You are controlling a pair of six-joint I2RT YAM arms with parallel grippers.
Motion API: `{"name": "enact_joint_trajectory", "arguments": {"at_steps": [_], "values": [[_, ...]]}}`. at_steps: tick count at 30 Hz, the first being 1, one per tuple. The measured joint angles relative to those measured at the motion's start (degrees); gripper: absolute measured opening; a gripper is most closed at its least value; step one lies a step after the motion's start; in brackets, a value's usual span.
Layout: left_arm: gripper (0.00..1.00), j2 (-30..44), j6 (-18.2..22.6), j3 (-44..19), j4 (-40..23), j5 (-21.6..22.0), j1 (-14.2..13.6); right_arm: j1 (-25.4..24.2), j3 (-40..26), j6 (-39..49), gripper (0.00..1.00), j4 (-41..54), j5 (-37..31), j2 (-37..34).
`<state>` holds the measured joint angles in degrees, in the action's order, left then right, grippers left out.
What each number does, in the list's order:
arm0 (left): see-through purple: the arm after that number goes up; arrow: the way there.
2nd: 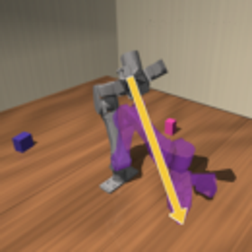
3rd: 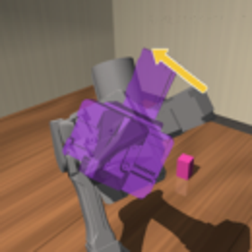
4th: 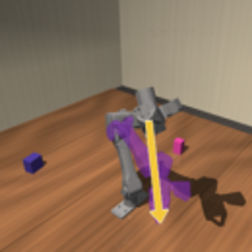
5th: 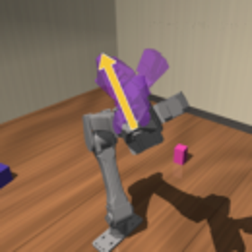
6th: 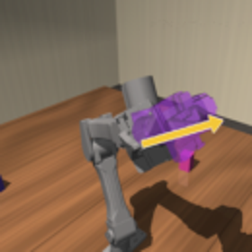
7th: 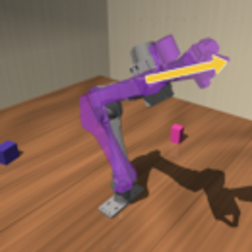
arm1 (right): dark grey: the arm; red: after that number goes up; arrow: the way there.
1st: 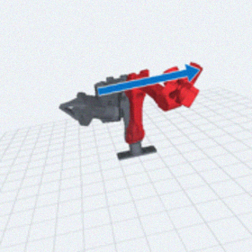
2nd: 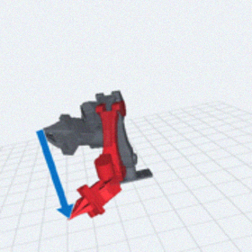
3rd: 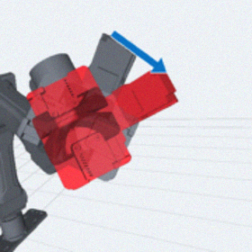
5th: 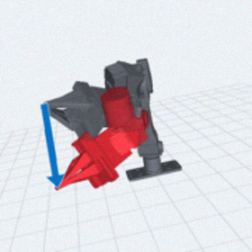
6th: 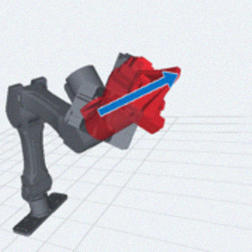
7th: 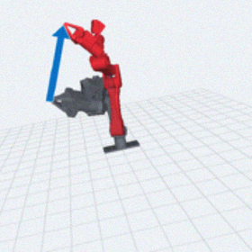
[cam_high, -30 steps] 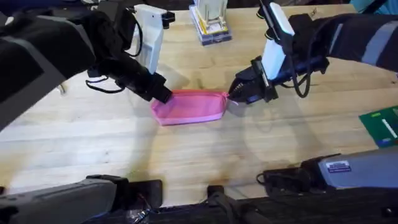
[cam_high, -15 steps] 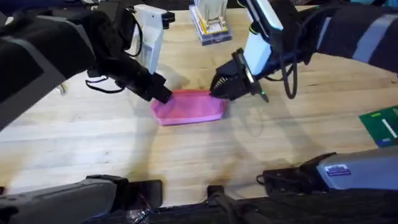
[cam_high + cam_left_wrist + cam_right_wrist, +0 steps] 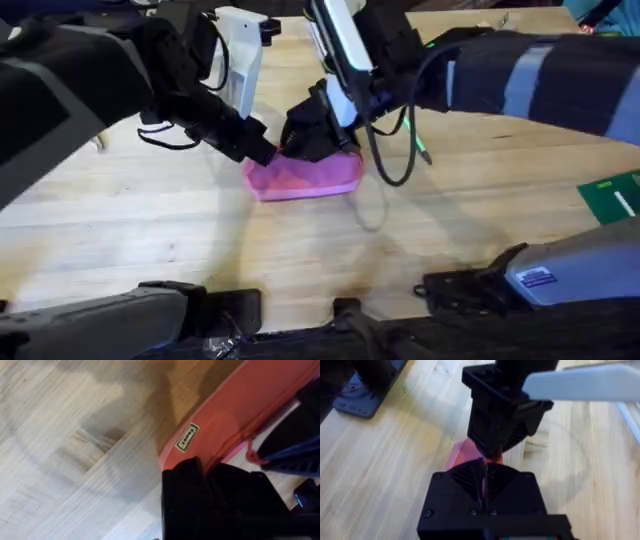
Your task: Unzip the bag, pick up the pens from the table one at a time and place them inside, then zip the bag closed.
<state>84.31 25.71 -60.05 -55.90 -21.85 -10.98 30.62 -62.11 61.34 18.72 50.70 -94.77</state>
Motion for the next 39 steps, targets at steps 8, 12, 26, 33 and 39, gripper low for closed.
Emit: {"name": "enact_joint_trajectory", "arguments": {"at_steps": [8,12,26,33,39], "values": [[0.041,0.0,0.0,0.0,-0.03,0.03,0.0,1.18,0.0,-2.86,0.03,-1.25,-0.07,-0.71],[0.041,0.0,0.0,0.0,0.09,0.0,0.0,0.2,-0.02,-4.13,0.465,-0.46,0.39,-0.69],[0.041,0.0,0.0,0.0,0.02,-0.02,-0.02,-4.99,-0.22,-5.36,0.997,18.62,-15.17,17.91],[0.547,0.0,0.17,0.0,0.72,0.16,0.01,-5.67,-0.27,-7.17,0.997,19.25,-16.84,19.64],[0.995,-0.02,0.0,-0.02,1.31,0.24,0.1,-5.67,-0.31,-6.84,0.998,20.55,-16.87,19.62]]}}
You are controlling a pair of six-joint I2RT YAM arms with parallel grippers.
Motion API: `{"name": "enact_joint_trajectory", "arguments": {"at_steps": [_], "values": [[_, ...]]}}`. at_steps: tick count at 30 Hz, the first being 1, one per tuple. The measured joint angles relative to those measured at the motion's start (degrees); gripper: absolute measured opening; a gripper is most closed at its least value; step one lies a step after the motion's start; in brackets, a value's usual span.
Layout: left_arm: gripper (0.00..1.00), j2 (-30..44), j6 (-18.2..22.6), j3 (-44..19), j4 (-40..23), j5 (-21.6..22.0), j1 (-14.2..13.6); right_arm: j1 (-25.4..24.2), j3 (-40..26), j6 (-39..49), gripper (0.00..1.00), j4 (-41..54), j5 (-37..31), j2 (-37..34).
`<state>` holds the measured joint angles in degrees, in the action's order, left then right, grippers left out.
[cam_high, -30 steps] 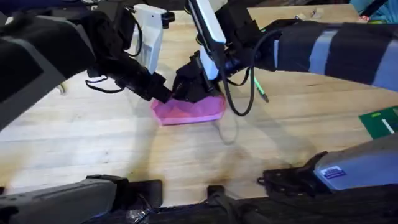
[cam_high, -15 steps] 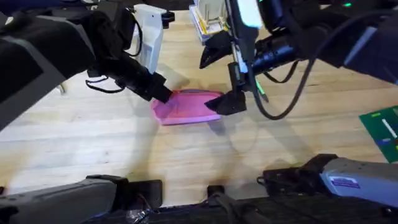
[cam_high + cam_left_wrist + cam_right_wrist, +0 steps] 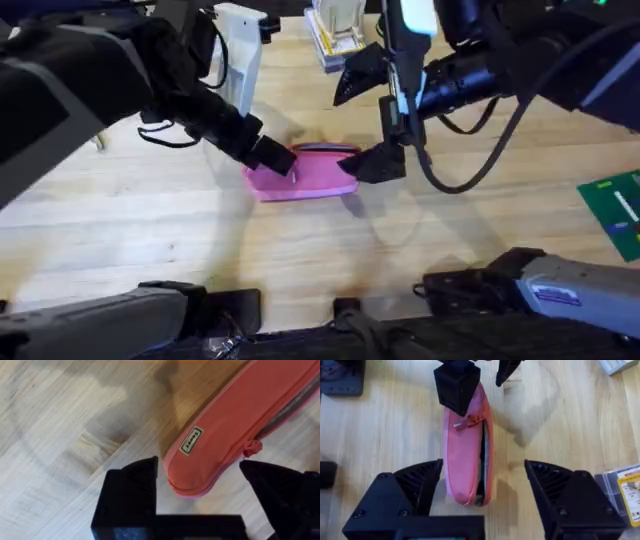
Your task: Unzip the bag, pick up the pens from the table one at a time and place them inside, then zip the bag closed.
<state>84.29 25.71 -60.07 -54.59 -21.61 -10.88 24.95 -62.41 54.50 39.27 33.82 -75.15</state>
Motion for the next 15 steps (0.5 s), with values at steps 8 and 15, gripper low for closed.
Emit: {"name": "enact_joint_trajectory", "arguments": {"at_steps": [8,15], "values": [[0.994,-14.74,5.72,-1.16,-5.4,0.24,0.75,0.0,-1.77,-7.15,0.996,0.13,-1.6,0.02],[0.994,-29.33,10.4,-1.7,-6.08,1.38,0.75,0.0,-9.33,-22.76,0.996,3.62,-7.17,0.02]]}}
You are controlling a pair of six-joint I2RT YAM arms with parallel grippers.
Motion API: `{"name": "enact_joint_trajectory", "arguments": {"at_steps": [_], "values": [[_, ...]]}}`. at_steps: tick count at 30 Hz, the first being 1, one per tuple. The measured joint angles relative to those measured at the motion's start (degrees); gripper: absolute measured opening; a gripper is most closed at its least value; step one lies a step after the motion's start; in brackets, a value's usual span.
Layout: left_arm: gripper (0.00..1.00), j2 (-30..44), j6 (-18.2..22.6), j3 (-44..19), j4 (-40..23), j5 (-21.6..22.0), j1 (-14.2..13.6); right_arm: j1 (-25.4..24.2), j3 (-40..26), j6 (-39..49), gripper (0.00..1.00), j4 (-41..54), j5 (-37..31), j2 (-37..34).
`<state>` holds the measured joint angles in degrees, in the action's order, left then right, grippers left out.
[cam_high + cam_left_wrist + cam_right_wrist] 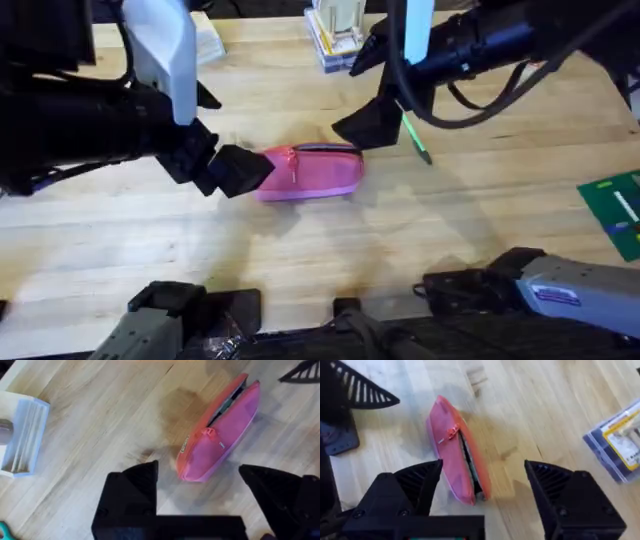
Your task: Unzip the bag, pick up the pens from the table one at a time and place them inside, then zip the bag closed.
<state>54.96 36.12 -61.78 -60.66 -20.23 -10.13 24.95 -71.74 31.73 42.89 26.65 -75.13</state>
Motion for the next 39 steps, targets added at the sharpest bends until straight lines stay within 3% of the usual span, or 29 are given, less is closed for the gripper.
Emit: {"name": "enact_joint_trajectory", "arguments": {"at_steps": [18,19,25,26,32,37,38,39], "values": [[0.993,0.0,0.15,0.0,0.0,0.35,0.0,0.37,-1.1,-2.79,0.992,0.36,-1.85,0.0],[0.993,0.0,0.17,0.0,0.0,0.35,0.0,0.37,-1.1,-2.7,0.942,0.33,-1.49,-0.02],[0.993,0.0,0.17,0.0,0.0,0.37,0.0,0.39,-1.1,-3.04,0.11,0.55,0.23,0.0],[0.993,0.0,0.16,0.0,0.0,0.35,0.0,0.39,-1.1,-3.16,0.054,0.84,0.37,0.0],[0.993,0.0,0.17,0.0,0.0,0.37,0.0,0.39,-1.11,-3.21,0.031,3.0,1.69,-0.18],[0.993,0.0,0.5,0.0,-0.08,0.35,0.0,0.42,-1.23,-3.22,0.031,3.5,1.71,-4.71],[0.993,0.0,0.9,0.0,-0.31,0.35,0.0,0.42,-1.23,-3.22,0.031,3.53,1.86,-5.71],[0.993,0.0,3.95,0.0,-2.81,0.13,0.0,0.42,-1.23,-3.2,0.031,3.59,3.24,-8.3]]}}
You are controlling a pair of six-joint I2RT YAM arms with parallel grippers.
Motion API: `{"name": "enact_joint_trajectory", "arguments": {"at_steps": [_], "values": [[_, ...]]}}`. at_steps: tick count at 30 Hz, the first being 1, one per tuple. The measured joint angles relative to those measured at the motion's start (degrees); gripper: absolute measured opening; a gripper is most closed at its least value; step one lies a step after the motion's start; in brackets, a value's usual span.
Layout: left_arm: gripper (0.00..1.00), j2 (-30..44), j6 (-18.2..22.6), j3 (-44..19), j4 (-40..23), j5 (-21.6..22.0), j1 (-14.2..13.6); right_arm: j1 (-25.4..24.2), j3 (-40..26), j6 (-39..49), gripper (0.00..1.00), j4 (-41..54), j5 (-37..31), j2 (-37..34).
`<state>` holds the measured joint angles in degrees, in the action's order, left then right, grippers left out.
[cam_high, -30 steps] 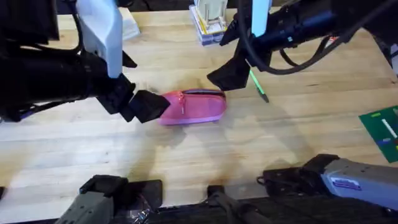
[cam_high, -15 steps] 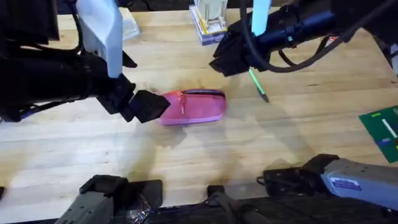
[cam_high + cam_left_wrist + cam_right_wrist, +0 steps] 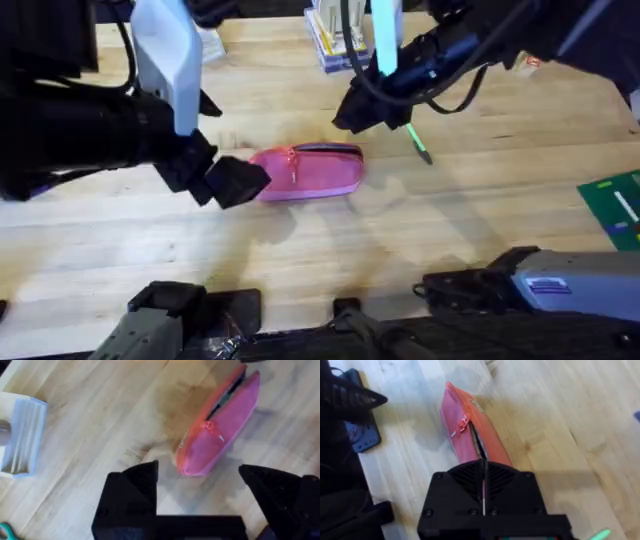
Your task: Unzip the bag, pick up the pens from the table one at a time and place them inside, then zip the bag closed.
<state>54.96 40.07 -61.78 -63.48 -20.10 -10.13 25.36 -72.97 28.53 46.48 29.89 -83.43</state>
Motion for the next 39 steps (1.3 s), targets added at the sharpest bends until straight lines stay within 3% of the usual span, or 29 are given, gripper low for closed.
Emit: {"name": "enact_joint_trajectory", "arguments": {"at_steps": [9,19,23,30,39], "values": [[0.993,0.0,13.44,0.0,-7.1,-2.16,1.4,0.23,0.0,-0.02,0.031,1.46,2.74,-2.32],[0.993,4.21,27.94,0.0,-10.45,-11.82,12.88,4.38,-0.02,2.83,0.031,1.63,1.06,-2.97],[0.993,7.8,32.43,0.0,-10.65,-15.86,15.85,6.68,-0.02,4.32,0.031,1.73,-1.8,-4.86],[0.993,11.06,35.78,0.0,-10.69,-18.75,16.46,9.48,-0.02,5.6,0.031,0.4,-9.12,-8.63],[0.993,11.34,36.51,0.0,-10.74,-19.39,16.46,9.46,-0.02,5.84,0.03,-4.59,-11.89,-10.61]]}}
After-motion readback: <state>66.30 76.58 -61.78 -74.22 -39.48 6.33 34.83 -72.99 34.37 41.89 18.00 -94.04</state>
